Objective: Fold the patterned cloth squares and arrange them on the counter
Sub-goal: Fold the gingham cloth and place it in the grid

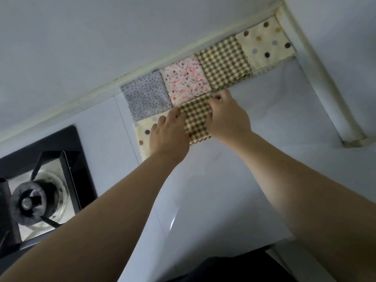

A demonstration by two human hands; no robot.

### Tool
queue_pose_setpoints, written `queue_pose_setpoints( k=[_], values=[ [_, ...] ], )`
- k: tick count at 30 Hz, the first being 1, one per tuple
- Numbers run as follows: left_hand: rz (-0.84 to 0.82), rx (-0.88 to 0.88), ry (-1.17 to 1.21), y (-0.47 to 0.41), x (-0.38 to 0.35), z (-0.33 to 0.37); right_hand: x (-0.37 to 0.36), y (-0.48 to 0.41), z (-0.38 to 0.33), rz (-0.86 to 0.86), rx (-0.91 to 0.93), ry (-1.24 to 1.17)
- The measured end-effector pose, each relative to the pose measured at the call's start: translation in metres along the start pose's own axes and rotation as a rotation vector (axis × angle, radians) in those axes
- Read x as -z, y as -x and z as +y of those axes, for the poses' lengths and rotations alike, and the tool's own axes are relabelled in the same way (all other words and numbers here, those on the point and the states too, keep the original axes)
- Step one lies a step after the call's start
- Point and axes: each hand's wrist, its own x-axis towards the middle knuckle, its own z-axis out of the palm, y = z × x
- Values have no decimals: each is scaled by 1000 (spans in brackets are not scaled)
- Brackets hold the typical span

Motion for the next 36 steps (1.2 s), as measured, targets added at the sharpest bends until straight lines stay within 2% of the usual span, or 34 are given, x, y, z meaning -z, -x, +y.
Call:
queue_pose_setpoints(
  k=[3,7,12,16,18,26,32,36],
  values=[
    [-74,-26,-43,-7,1,-3,-3,2,-5,-73,56,32],
    [-96,-13,24,-6,7,-2,-4,4,-11,-141,25,80],
    [-14,34,331,19,20,-7,7,20,-39,-46,-55,12],
    [37,103,455,56,32,-23,9,48,-77,63,-115,-210],
    [59,133,500,77,33,-36,3,62,-99,66,-122,-291],
    [126,348,656,185,15,-107,-42,130,-195,-119,29,-283],
    [274,500,747,298,-1,-174,-68,198,-281,-167,177,-223],
    [358,480,716,385,-20,-217,-95,270,-338,-159,244,-196]
  ],
)
